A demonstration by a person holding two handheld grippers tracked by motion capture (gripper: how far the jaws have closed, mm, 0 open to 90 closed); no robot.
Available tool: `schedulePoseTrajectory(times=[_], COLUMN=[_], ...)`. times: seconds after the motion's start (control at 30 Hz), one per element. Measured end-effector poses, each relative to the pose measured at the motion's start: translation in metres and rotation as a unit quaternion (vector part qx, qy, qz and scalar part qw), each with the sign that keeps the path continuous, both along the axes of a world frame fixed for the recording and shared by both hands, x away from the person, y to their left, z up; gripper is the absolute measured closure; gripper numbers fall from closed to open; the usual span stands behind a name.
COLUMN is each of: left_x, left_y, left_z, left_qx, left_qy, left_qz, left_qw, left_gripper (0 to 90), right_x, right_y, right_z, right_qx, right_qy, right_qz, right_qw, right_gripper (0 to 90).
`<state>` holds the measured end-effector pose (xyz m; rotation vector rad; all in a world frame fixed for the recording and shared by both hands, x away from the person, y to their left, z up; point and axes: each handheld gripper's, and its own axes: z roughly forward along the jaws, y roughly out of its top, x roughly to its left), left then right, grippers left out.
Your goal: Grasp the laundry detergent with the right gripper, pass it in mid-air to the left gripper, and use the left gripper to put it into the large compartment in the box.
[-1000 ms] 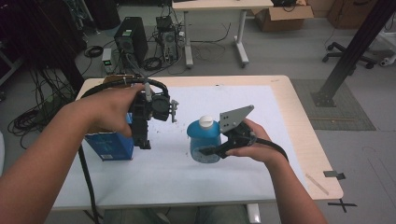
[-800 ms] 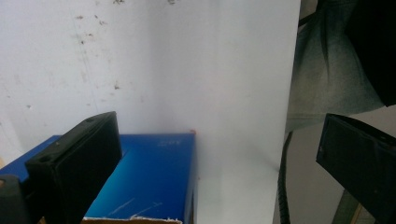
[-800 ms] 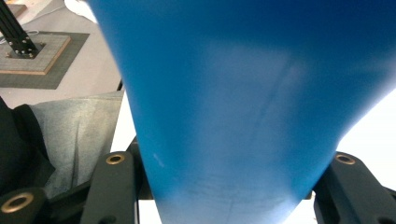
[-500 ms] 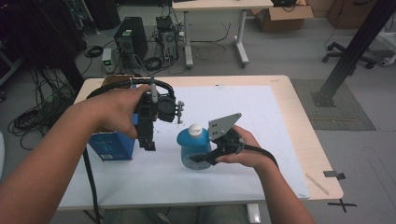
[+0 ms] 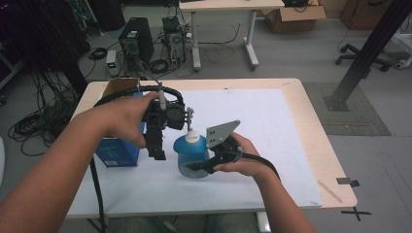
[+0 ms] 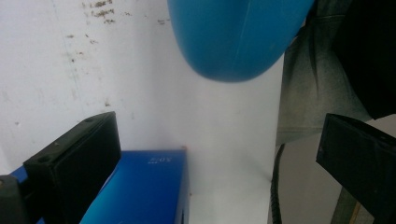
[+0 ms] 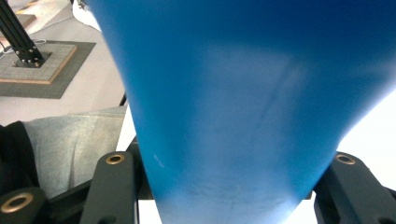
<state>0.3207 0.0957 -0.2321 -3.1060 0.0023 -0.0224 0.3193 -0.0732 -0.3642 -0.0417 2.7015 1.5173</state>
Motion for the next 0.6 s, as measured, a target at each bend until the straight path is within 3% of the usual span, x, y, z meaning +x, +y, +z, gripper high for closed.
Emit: schedulePoseTrajectory(times=[0.6], left_x=[-0.006], left_y=[-0.001], left_z=[-0.016], left_qx=[-0.008], left_qy=[0.005], left_qz=[-0.003], left_qw=[1.0000], left_gripper=[0.2], right_x=[-0.003], right_y=[0.022], right_z=[-0.010], right_qx=[0.008], right_qy=[0.001], right_qz=[0.000], right_qw=[1.0000], right_gripper=[45.0])
